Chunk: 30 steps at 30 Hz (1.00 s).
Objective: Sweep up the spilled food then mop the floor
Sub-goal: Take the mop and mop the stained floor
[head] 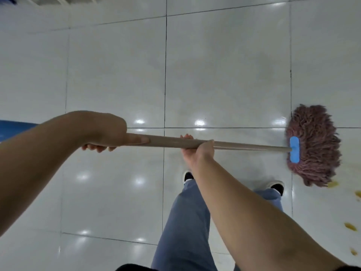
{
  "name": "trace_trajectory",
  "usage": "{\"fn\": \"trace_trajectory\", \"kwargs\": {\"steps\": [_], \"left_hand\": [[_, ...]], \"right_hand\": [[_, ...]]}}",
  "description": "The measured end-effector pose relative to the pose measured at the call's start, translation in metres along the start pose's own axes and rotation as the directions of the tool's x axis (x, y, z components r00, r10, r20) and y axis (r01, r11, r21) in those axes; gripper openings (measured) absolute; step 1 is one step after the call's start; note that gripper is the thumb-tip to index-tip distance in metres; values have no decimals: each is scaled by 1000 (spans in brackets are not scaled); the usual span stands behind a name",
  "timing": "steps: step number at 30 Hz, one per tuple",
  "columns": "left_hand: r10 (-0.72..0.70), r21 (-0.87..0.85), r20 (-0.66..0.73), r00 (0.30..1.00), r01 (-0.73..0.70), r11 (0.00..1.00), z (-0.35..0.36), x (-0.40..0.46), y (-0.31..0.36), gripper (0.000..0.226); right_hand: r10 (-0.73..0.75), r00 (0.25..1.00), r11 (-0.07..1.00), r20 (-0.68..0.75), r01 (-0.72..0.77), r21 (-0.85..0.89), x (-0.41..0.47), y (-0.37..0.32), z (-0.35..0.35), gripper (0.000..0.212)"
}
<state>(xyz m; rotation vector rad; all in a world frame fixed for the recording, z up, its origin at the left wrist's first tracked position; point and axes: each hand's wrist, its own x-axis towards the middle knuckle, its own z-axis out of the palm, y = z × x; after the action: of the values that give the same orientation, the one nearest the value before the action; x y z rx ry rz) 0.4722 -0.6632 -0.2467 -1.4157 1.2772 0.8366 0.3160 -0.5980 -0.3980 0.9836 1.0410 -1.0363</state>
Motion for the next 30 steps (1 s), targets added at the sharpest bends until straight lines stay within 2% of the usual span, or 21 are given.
{"fn": "trace_trajectory", "kwargs": {"steps": [4, 8, 12, 18, 22, 23, 26, 28, 30], "left_hand": [[69, 38, 1, 998, -69, 997, 2, -10, 84, 74], [134, 47, 0, 991, -134, 990, 2, -9, 206, 76], [191, 14, 38, 981, -192, 981, 0, -10, 357, 76], [275, -24, 144, 951, -275, 961, 11, -20, 620, 65], [332, -91, 209, 920, -319, 943, 49, -40, 761, 92], [346, -113, 232, 909, -328, 938, 59, -44, 787, 93], [357, -169, 267, 895, -321, 932, 81, -53, 834, 74], [351, -170, 261, 899, -315, 934, 88, -51, 836, 66], [343, -177, 240, 908, -307, 935, 91, -42, 815, 69]], "right_hand": [[-71, 997, 997, -43, 71, 5, -6, -75, -27, 46], [-143, 988, 989, -60, 145, 27, -11, -196, -64, 47], [-215, 973, 974, -83, 220, 58, -23, -339, -111, 40], [-316, 937, 920, -147, 341, 193, -55, -541, -189, 34], [-409, 853, 870, -325, 471, 143, -72, -642, -241, 28], [-425, 828, 861, -365, 494, 118, -76, -661, -255, 27], [-467, 779, 832, -417, 548, 91, -85, -695, -289, 18], [-479, 778, 828, -407, 554, 85, -84, -696, -298, 17], [-469, 793, 838, -389, 539, 88, -78, -678, -293, 20]]}}
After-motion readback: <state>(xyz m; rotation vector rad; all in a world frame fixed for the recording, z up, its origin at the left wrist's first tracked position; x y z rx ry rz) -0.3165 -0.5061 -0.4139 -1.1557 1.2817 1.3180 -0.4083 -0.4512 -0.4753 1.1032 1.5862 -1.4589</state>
